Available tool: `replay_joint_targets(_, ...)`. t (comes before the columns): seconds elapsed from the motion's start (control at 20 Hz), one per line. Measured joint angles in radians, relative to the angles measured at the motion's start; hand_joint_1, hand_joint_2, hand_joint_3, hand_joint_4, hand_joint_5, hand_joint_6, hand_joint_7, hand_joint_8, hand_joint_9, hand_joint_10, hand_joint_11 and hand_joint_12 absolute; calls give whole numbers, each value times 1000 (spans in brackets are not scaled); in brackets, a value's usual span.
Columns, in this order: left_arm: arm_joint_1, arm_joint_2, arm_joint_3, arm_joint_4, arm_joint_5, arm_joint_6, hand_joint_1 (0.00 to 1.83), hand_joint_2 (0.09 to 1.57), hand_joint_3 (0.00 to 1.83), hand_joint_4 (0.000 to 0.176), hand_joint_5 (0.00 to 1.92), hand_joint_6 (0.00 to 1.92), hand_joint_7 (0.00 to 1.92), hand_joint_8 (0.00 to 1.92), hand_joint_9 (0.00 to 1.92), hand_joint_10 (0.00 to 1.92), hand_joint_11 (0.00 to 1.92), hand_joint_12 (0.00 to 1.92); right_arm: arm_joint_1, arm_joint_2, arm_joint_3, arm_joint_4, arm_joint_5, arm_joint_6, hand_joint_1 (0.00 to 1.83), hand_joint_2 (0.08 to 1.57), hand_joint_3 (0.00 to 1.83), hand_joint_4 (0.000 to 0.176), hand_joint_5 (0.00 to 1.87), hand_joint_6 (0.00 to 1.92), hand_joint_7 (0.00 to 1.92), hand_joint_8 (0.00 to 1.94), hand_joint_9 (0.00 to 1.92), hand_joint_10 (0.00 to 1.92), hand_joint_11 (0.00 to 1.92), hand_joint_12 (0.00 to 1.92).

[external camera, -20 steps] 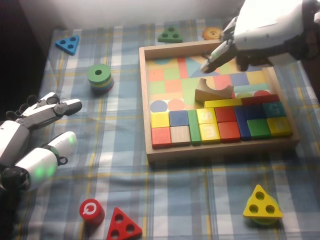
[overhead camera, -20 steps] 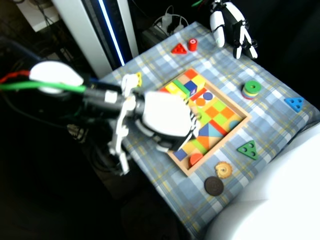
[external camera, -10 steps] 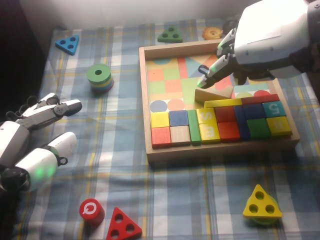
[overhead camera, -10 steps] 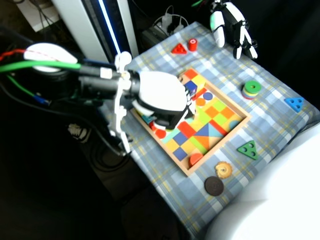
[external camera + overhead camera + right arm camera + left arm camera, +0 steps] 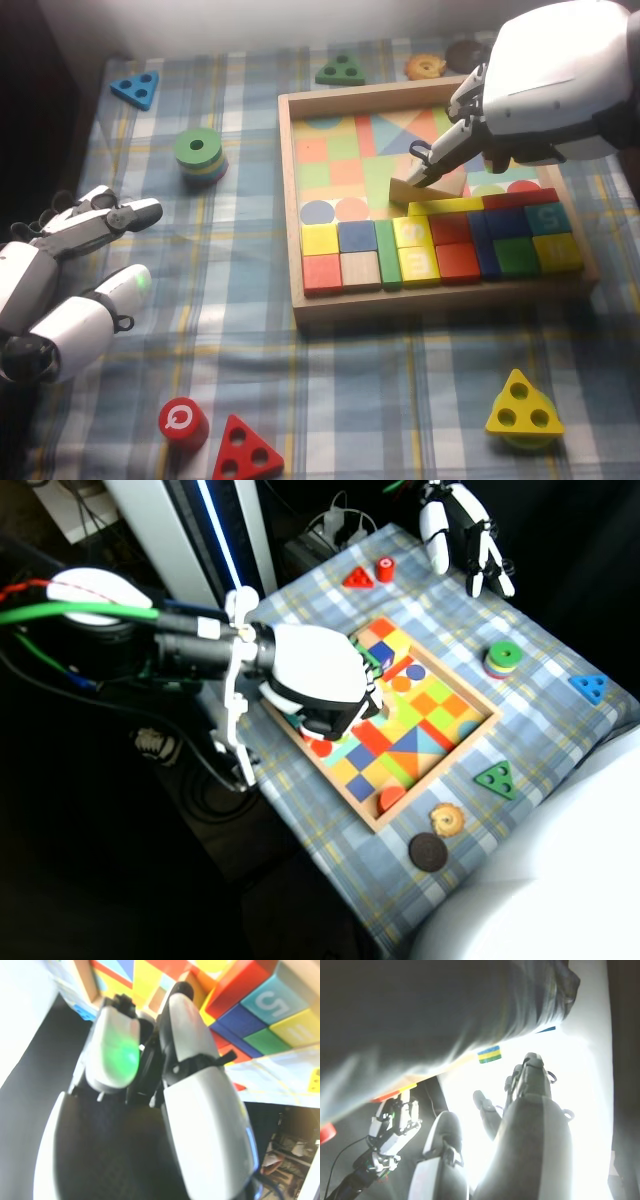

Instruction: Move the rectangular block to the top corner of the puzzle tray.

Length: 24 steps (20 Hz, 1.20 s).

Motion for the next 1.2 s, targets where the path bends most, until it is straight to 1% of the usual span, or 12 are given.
replay_joint_targets(0.1,0,0,0,0,0,0,756,1363,0,98,567,3,136,1,81,2,0,0,-18,-8,18,0,-4,15,1672,1149,0,1,500,1,1167,1941,1337,1921,1425,1921)
replay_joint_targets(0.3,0,0,0,0,0,0,734,1370,1,86,560,2,129,1,63,0,0,0,-19,-16,35,-13,-7,35,1662,1155,0,14,487,2,1191,1941,1417,1921,1511,1921)
replay_joint_targets(0.35,0,0,0,-3,0,0,735,1373,2,98,552,0,123,0,60,0,0,0,-19,-19,36,-20,-8,35,1646,1169,4,17,482,1,1135,1941,1374,1921,1482,1921)
replay_joint_targets(0.4,0,0,0,-2,0,0,734,1373,2,96,555,2,126,2,64,2,0,0,-19,-22,41,-25,-8,35,1632,1176,6,0,487,2,1104,1941,1338,1921,1446,1921)
replay_joint_targets(0.45,0,0,0,0,0,0,750,1373,1,88,555,2,126,1,62,1,0,0,-19,-24,48,-26,-10,38,1602,1189,11,0,480,1,1095,1941,1322,1921,1435,1921)
replay_joint_targets(0.6,0,0,0,0,0,0,674,1382,4,112,546,0,115,0,55,1,0,0,-19,-24,56,-29,-19,45,1621,1194,4,0,499,4,1154,1941,1358,1921,1473,1921)
replay_joint_targets(0.65,0,0,0,1,0,0,673,1389,7,108,538,0,102,0,45,0,0,0,-19,-25,61,-29,-19,49,1371,1276,55,0,483,5,698,1744,1154,1921,1327,1921)
replay_joint_targets(0.7,0,0,0,0,0,0,736,1378,0,90,553,5,115,5,55,4,0,0,-19,-25,68,-32,-23,51,1563,1223,23,0,462,7,885,1902,1212,1921,1368,1921)
replay_joint_targets(0.8,0,0,0,-1,0,0,750,1377,0,78,551,4,115,3,53,3,0,0,-20,-24,80,-36,-32,57,1664,1183,0,0,485,8,1202,1939,1382,1921,1471,1921)
replay_joint_targets(1.0,0,0,0,0,1,0,742,1382,0,71,556,4,117,2,51,2,0,0,-20,-23,98,-51,-54,61,1663,1174,0,0,484,2,1227,1941,1385,1921,1480,1921)
replay_joint_targets(1.05,0,0,0,0,2,0,727,1380,0,90,553,1,119,1,57,2,0,0,-20,-23,105,-56,-62,63,1655,1172,0,22,515,7,1229,1941,1393,1921,1497,1921)
replay_joint_targets(1.2,0,0,0,0,2,0,734,1376,0,83,561,3,125,2,63,3,0,0,-20,-23,124,-61,-70,68,1663,1166,0,24,529,6,1252,1941,1410,1921,1496,1921)
